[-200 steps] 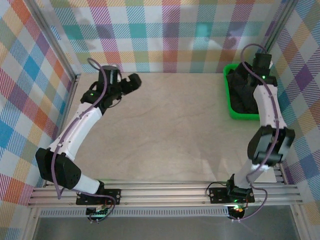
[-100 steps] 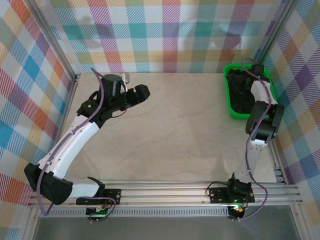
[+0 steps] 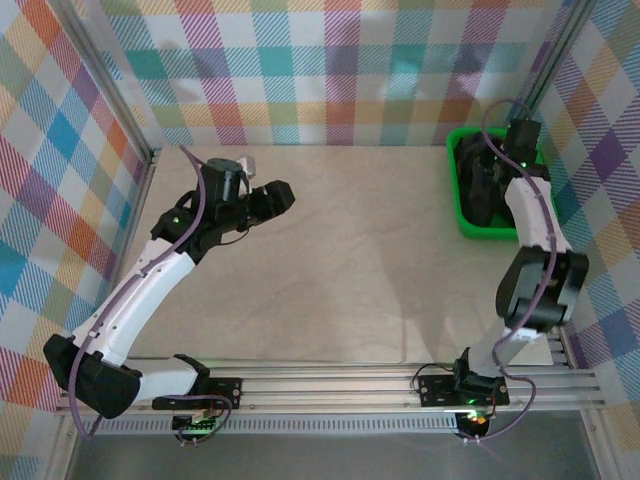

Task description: Fold and stack the t-shirts

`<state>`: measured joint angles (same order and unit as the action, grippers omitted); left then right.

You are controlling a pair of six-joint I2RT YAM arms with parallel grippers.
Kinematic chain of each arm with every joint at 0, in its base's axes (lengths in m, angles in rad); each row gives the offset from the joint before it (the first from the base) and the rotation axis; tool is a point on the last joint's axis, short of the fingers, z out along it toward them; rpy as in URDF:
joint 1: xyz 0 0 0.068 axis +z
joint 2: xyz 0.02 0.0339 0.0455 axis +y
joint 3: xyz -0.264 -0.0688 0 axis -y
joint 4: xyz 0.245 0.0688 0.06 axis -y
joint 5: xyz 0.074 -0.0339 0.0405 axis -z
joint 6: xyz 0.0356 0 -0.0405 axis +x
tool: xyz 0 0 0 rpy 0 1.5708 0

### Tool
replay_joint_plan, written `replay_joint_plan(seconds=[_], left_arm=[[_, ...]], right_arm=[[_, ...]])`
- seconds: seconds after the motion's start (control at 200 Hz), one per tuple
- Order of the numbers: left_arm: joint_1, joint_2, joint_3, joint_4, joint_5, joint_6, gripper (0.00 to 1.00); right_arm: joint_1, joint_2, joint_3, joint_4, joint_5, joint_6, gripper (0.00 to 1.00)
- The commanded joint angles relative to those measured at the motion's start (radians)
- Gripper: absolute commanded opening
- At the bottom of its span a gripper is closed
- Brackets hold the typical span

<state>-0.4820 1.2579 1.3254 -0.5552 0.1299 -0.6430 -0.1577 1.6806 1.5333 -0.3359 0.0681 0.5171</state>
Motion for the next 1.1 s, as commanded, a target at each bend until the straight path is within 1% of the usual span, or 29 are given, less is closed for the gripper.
replay_joint_plan(seconds=[0.0,0.115,0.3,0.41,0.49,0.535,0.595,0.675,0.745,0.755,0.775,0.805,0.825,0.86,0.88,0.93,0.97,1.02,1.095], left_arm=[[-0.007,0.02,-0.008,-0.008,-0.03,-0.018,0.7],[-0.007,0.04,-0.003,-0.002,-0.036,-0.02,0.7],[-0.007,0.057,0.014,-0.023,-0.06,-0.018,0.7],[-0.006,0.049,0.018,-0.051,-0.096,-0.017,0.7],[-0.006,0.035,0.02,-0.084,-0.135,-0.017,0.7],[-0.007,0.027,0.023,-0.103,-0.159,-0.017,0.7],[-0.007,0.012,0.03,-0.134,-0.191,-0.015,0.7],[-0.006,-0.007,0.035,-0.171,-0.239,-0.011,0.72],[-0.005,-0.024,0.038,-0.208,-0.284,-0.01,0.72],[-0.004,-0.027,0.038,-0.213,-0.288,-0.01,0.72],[-0.003,-0.031,0.038,-0.223,-0.299,-0.01,0.73],[-0.002,-0.037,0.037,-0.236,-0.312,-0.01,0.74],[0.001,-0.043,0.036,-0.243,-0.318,-0.009,0.74],[0.006,-0.046,0.035,-0.259,-0.328,-0.012,0.75],[0.008,-0.048,0.036,-0.272,-0.334,-0.012,0.75],[0.015,-0.046,0.038,-0.304,-0.343,-0.018,0.74],[0.021,-0.047,0.036,-0.326,-0.342,-0.021,0.75],[0.028,-0.046,0.027,-0.344,-0.332,-0.025,0.75],[0.032,-0.044,0.005,-0.36,-0.307,-0.033,0.74]], right_arm=[[0.031,-0.132,0.074,0.128,-0.032,0.017,0.0],[0.053,-0.17,0.181,0.165,-0.091,0.042,0.0],[0.084,-0.168,0.387,0.233,-0.186,0.097,0.0],[0.127,-0.158,0.485,0.245,-0.206,0.093,0.0],[0.169,-0.152,0.521,0.219,-0.215,0.092,0.0],[0.202,-0.157,0.51,0.202,-0.209,0.092,0.0],[0.274,-0.176,0.467,0.172,-0.189,0.073,0.0],[0.416,-0.218,0.35,0.133,-0.108,0.025,0.0],[0.559,-0.26,0.194,0.123,-0.015,0.035,0.0],[0.578,-0.264,0.169,0.122,-0.002,0.039,0.02],[0.619,-0.27,0.126,0.119,0.017,0.05,0.11],[0.679,-0.269,0.074,0.117,0.026,0.065,0.31],[0.716,-0.262,0.046,0.115,0.018,0.071,0.42],[0.775,-0.236,0.019,0.086,-0.001,0.076,0.58],[0.803,-0.217,0.015,0.061,-0.012,0.078,0.63],[0.863,-0.175,0.009,0.009,-0.026,0.086,0.66],[0.882,-0.164,-0.025,0.009,-0.029,0.109,0.66],[0.88,-0.179,-0.09,0.036,-0.014,0.145,0.66],[0.86,-0.219,-0.172,0.061,0.047,0.129,0.67]])
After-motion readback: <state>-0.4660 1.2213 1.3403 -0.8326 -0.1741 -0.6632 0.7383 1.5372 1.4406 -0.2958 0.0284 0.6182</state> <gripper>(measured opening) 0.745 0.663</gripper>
